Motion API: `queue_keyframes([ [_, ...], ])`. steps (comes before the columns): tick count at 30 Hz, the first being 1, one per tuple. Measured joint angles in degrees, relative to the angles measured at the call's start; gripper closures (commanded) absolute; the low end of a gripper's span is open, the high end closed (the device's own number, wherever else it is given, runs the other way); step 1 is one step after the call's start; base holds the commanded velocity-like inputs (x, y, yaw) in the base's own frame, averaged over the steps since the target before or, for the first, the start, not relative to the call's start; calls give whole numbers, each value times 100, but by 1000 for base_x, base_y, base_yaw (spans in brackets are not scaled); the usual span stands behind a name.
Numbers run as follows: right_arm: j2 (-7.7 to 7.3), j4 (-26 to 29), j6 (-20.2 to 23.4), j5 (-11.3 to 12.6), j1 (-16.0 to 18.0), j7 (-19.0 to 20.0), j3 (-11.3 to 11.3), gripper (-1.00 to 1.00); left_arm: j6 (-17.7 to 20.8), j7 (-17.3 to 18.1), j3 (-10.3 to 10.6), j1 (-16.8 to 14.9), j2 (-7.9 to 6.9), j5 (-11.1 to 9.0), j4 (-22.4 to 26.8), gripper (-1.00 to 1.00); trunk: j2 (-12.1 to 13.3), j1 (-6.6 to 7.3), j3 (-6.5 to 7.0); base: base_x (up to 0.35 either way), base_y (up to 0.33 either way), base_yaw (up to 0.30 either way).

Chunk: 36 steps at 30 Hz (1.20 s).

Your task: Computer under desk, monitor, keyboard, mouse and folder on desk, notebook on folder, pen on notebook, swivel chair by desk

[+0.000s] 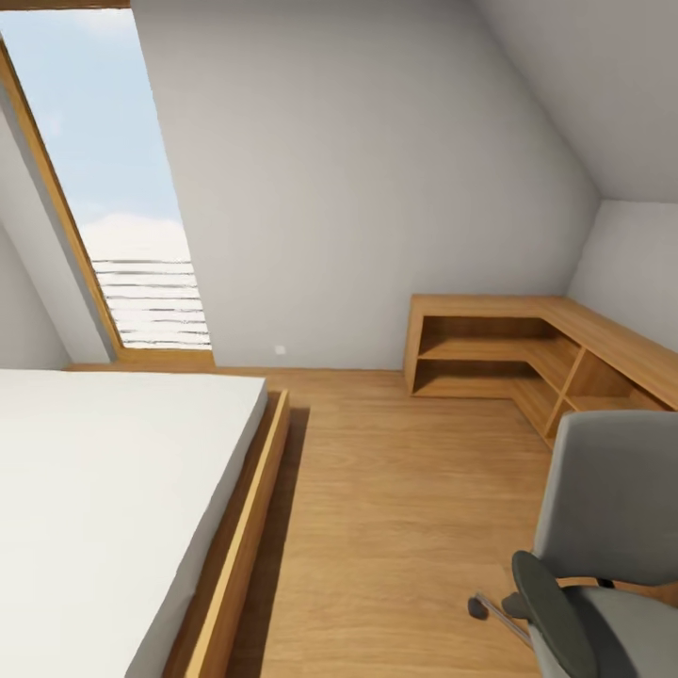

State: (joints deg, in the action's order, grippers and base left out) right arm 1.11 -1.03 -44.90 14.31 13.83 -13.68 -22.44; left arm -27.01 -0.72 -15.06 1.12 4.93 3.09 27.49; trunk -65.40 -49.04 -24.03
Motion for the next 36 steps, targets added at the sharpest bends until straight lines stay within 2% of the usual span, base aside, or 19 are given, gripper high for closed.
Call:
queue_keyframes([
  [19, -93, 0, 0, -4, 0, -3, -8, -100, 1, 0, 0, 1, 2, 8, 2, -100, 0, -2, 0, 31, -23, 1],
  [36, -97, 0, 0, -4, 0, -4, -5, -100, 1, 0, 0, 1, 3, 8, 2, -100, 0, -2, 0, 0, 82, 0],
])
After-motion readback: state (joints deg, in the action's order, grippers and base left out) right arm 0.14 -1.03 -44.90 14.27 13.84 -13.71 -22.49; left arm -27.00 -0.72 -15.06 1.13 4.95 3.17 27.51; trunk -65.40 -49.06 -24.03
